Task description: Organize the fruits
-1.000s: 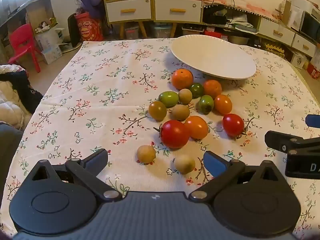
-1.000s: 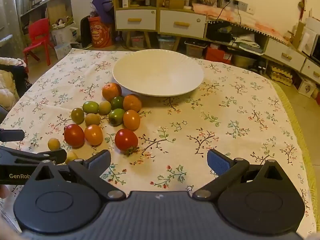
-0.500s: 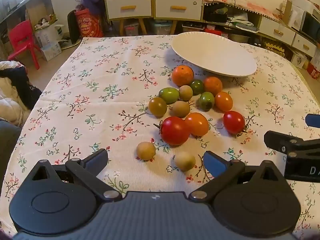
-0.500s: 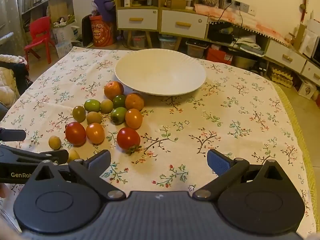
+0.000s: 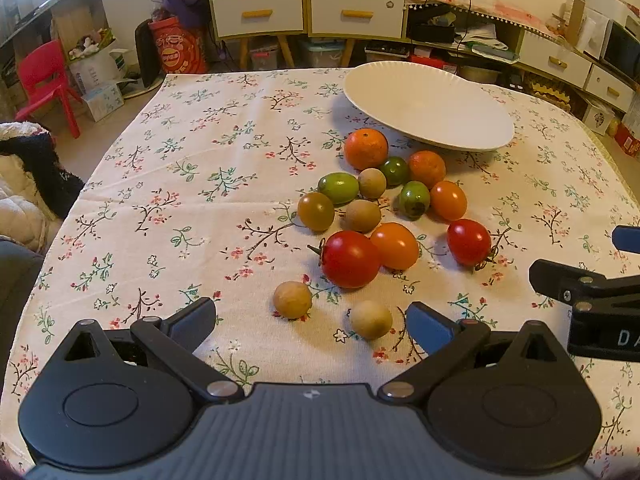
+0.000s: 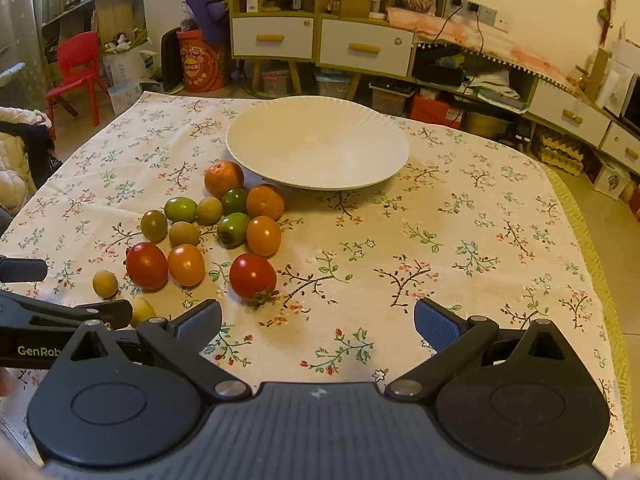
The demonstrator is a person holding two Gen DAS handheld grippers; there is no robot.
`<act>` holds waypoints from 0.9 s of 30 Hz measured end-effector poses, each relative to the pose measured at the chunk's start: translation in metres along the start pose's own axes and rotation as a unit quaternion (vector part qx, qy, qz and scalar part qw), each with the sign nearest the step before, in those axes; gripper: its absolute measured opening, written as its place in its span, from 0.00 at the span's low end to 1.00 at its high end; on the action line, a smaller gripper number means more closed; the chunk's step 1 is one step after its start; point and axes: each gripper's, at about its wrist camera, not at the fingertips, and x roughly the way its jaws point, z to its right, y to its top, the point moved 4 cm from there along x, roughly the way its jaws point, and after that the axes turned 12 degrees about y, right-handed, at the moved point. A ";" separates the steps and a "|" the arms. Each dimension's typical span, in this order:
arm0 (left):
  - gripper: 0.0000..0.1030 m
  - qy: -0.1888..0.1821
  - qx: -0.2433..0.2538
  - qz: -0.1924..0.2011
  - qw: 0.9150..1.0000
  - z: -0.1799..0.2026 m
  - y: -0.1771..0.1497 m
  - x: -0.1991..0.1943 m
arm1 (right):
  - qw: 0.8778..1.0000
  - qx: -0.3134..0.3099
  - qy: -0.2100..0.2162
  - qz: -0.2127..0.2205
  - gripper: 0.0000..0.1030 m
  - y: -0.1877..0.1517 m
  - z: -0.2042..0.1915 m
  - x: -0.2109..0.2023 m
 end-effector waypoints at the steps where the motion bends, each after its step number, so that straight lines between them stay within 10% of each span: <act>1: 0.96 0.000 0.000 0.000 1.000 0.000 0.000 0.000 | 1.000 -0.001 0.000 0.000 1.00 0.000 0.000 0.000; 27: 0.96 0.001 0.003 -0.002 1.000 0.001 -0.002 0.002 | 1.000 -0.005 -0.001 -0.002 1.00 -0.002 -0.003 0.001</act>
